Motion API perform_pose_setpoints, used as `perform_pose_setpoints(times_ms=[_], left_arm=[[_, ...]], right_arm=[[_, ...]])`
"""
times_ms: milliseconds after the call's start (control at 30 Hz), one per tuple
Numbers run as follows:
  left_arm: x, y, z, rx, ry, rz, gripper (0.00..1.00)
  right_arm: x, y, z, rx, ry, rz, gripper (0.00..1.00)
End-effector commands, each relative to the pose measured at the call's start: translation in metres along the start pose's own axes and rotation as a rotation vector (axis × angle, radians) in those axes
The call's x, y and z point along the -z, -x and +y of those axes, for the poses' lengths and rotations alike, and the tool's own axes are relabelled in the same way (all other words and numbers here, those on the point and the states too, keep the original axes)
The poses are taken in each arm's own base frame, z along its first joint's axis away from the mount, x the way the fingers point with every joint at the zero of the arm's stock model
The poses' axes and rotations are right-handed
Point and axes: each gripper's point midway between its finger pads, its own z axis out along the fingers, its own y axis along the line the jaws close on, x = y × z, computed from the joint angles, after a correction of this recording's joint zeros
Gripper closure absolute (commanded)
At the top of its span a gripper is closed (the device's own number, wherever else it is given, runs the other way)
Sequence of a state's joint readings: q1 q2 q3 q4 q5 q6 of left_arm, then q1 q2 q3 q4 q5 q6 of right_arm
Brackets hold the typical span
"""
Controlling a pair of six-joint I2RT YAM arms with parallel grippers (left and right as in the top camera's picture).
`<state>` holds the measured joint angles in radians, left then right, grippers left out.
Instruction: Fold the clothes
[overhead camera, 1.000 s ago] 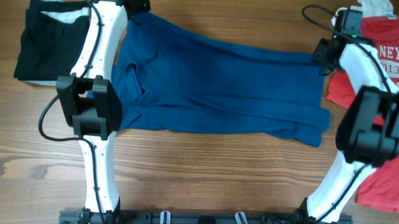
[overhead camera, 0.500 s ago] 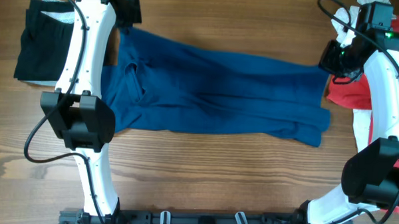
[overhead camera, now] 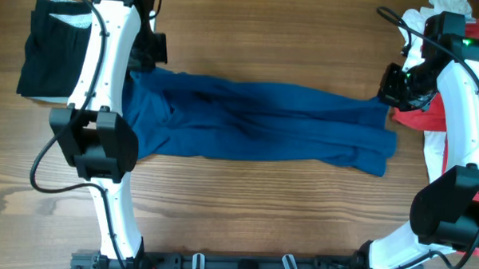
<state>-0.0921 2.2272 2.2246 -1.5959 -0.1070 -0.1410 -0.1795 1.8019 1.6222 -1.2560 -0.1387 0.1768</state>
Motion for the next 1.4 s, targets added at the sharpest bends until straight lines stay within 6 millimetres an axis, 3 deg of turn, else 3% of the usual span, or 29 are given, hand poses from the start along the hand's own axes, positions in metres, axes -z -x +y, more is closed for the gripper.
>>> perform_pose_setpoints(times_ms=[0,233,433,467,500,600,633,833,900,967,1033,1133,1233,1300,1367], left_arm=[[-0.014,-0.023,0.000,0.020,-0.009,0.092,0.96],[-0.052,-0.052,0.003,0.006,0.027,0.226,0.96],[-0.058,-0.054,0.019,-0.007,0.117,0.230,0.94],[-0.057,-0.054,0.022,-0.008,0.133,0.228,0.83],[-0.057,-0.053,0.027,-0.008,0.157,0.223,0.63],[-0.058,-0.052,0.035,0.008,0.164,0.223,0.33],[-0.058,-0.051,0.038,0.019,0.162,0.222,0.30],[-0.065,-0.040,0.062,0.120,0.116,0.200,0.30],[-0.065,-0.034,0.059,0.140,0.069,0.177,0.30],[-0.062,-0.024,0.050,0.146,0.004,0.130,0.29],[-0.051,-0.013,0.040,0.143,-0.063,0.061,0.28],[-0.022,0.009,0.022,0.119,-0.183,-0.085,0.25],[-0.002,0.024,0.015,0.094,-0.240,-0.187,0.21],[0.001,0.031,0.014,0.093,-0.244,-0.219,0.21],[0.001,0.035,0.013,0.074,-0.248,-0.238,0.21]], right_arm=[[0.011,-0.003,0.005,0.025,0.021,-0.009,0.96],[0.005,-0.016,0.001,0.013,0.012,0.046,0.96],[-0.010,-0.036,-0.004,0.003,-0.001,0.120,0.95],[-0.011,-0.038,-0.006,0.001,-0.008,0.129,0.94],[-0.011,-0.041,-0.012,-0.031,-0.041,0.138,0.88],[-0.011,-0.039,-0.021,-0.066,-0.076,0.129,0.69],[-0.010,-0.037,-0.025,-0.071,-0.085,0.123,0.69],[-0.009,-0.032,-0.053,-0.102,-0.034,0.115,0.61],[-0.012,-0.030,-0.044,-0.058,0.052,0.109,0.53],[-0.019,-0.032,-0.041,-0.036,0.076,0.113,0.37],[-0.031,-0.038,-0.043,-0.019,0.076,0.126,0.21],[-0.052,-0.051,-0.049,-0.002,0.066,0.157,0.09],[-0.069,-0.062,-0.054,-0.047,0.051,0.176,0.05],[-0.077,-0.065,-0.059,-0.084,0.024,0.176,0.06],[-0.088,-0.069,-0.067,-0.136,-0.022,0.169,0.12]])
